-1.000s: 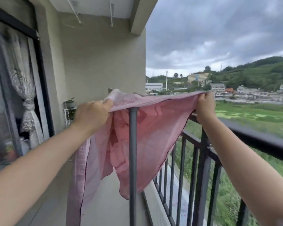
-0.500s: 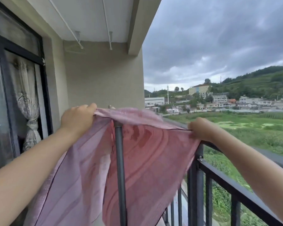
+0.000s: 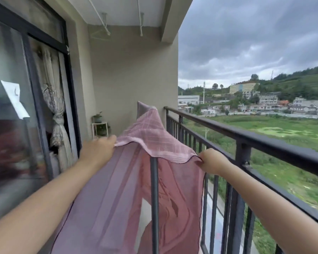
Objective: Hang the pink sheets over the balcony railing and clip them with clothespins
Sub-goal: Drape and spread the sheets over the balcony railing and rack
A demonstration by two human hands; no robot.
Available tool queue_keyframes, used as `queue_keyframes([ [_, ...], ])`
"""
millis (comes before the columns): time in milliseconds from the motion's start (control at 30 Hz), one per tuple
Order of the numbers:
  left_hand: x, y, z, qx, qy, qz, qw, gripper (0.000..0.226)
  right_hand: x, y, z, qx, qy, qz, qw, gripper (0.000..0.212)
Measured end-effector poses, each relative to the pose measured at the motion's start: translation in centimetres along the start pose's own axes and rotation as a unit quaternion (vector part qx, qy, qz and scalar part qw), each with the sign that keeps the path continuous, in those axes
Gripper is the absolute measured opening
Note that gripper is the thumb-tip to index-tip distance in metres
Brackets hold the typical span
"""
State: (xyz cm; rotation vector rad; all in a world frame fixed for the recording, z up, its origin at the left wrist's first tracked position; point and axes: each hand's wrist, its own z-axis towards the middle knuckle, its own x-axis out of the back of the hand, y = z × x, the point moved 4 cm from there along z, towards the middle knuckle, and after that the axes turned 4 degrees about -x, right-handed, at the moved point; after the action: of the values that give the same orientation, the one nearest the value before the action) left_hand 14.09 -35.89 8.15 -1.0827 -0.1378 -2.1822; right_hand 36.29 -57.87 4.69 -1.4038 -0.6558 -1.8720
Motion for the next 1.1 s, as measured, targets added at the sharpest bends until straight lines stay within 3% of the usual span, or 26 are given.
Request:
queue_keyframes([
  [100,-0.9,1.5,-0.2,-0.02,0.008,-0.014,1.0,0.026,-1.2,-1.9,0.1,0.014,0.033,0.08,0.996,0.045],
  [200,-1.7,0.6,-0.5,-0.002,0.028,-0.045,0.999,0.029,-0.8,-1.2,0.6,-0.054,0.097,0.149,0.983,0.042],
  [300,-3.4,-1.5,-1.4,0.019,0.032,-0.074,0.997,0.031,2.3,-0.3,0.4,-0.102,0.195,0.212,0.952,0.025],
  [367,-4.9,-2.7,-2.3,0.023,0.002,-0.052,0.998,0.035,4.7,-0.9,0.4,-0.082,0.257,0.214,0.939,0.014],
  [433,-6.3,-3.4,-3.2,0.021,-0.027,-0.05,0.998,0.037,6.5,-2.7,-0.1,-0.031,0.29,0.196,0.936,0.019],
  [500,-7.5,-2.7,-4.0,0.001,-0.053,-0.069,0.996,0.04,6.9,-4.9,-0.8,0.012,0.247,0.12,0.962,0.038],
  [567,-8.5,0.0,-4.6,-0.058,-0.091,-0.083,0.991,0.042,5.4,-6.6,-1.8,0.014,0.094,-0.036,0.995,0.041],
  [633,-9.0,3.9,-5.0,-0.145,-0.125,-0.069,0.979,0.036,3.5,-7.1,-3.1,-0.039,-0.069,-0.162,0.984,0.027],
  [700,-8.8,7.2,-5.4,-0.235,-0.164,-0.064,0.956,0.033,2.7,-7.0,-4.0,-0.121,-0.155,-0.192,0.961,0.041],
  [733,-8.7,8.0,-5.4,-0.266,-0.186,-0.08,0.942,0.039,3.1,-7.2,-4.4,-0.16,-0.145,-0.166,0.962,0.051],
  [800,-8.7,7.8,-5.0,-0.297,-0.237,-0.148,0.913,0.056,4.4,-8.1,-4.7,-0.196,-0.047,-0.095,0.975,0.062],
  [900,-9.4,5.3,-4.7,-0.338,-0.291,-0.236,0.863,0.067,5.6,-10.3,-4.9,-0.163,0.099,-0.033,0.981,0.08],
  [967,-10.3,3.1,-4.8,-0.363,-0.307,-0.23,0.849,0.07,5.6,-12.0,-5.3,-0.137,0.171,0.028,0.975,0.091],
  [1033,-11.0,1.0,-4.1,-0.375,-0.306,-0.216,0.848,0.068,5.9,-14.0,-5.5,-0.078,0.25,0.032,0.965,0.081],
  [1100,-11.4,-0.7,-2.5,-0.361,-0.283,-0.237,0.856,0.06,6.4,-16.0,-5.1,-0.002,0.287,-0.014,0.958,0.057],
])
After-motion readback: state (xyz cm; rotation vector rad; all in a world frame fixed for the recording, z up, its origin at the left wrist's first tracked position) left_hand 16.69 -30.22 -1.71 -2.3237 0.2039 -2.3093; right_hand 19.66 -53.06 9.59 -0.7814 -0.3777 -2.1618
